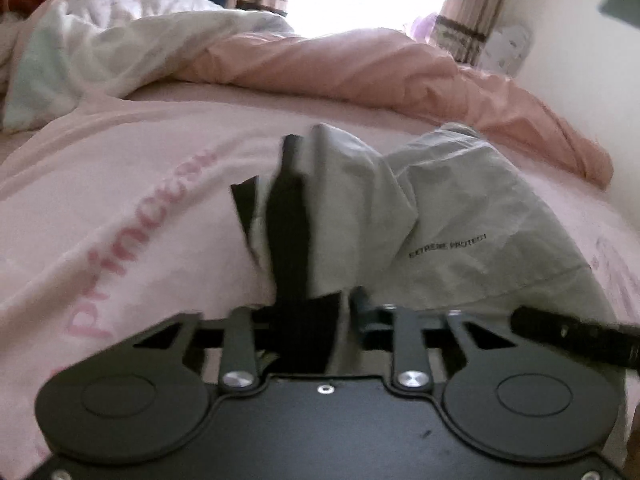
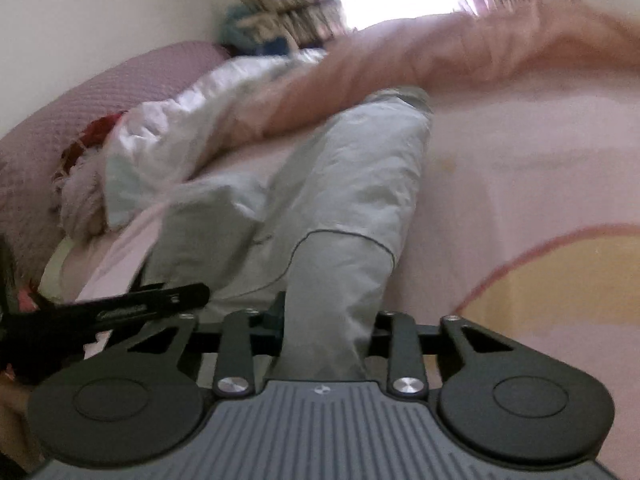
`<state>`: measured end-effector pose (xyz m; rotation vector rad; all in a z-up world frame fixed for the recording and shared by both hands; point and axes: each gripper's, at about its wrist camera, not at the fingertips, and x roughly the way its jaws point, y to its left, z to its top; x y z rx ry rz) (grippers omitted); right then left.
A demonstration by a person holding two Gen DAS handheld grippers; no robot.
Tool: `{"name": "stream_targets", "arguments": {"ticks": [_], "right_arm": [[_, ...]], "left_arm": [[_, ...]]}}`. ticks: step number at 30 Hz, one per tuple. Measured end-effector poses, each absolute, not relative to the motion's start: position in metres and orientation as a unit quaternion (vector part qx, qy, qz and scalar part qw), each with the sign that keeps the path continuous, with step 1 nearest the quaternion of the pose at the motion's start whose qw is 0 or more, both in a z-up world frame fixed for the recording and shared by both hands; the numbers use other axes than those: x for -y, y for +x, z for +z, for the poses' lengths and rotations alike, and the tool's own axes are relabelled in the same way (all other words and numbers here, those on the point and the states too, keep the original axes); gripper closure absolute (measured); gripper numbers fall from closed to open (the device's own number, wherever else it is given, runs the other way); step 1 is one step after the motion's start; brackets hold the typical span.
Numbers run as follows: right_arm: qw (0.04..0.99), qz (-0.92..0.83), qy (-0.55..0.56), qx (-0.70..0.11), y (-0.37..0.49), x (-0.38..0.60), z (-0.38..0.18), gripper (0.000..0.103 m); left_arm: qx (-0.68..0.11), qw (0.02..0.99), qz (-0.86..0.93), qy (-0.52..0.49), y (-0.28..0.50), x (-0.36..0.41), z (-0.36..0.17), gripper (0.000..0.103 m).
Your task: Fold large clothes
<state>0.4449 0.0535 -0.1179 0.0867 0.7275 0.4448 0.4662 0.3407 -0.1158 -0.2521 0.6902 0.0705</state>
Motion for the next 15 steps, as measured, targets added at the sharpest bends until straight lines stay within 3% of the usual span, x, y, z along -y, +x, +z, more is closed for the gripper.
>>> {"name": "stream_targets", "arguments": {"ticks": [10,15], "right_arm": [[0.935,0.199,0.046,-0.290,0.405,0.031,-0.009,0.071],[0.949,0.147,0.022,-0.278,0.384,0.088,0.023,0.070]], "left_arm": [[-0.260,0.958,-0.046,-0.112,0.438,-0.258,-0.030,0.086],[-0.252,0.955,-0.103,-0.120,0.442,-0.182,-0.021,0.086]]}}
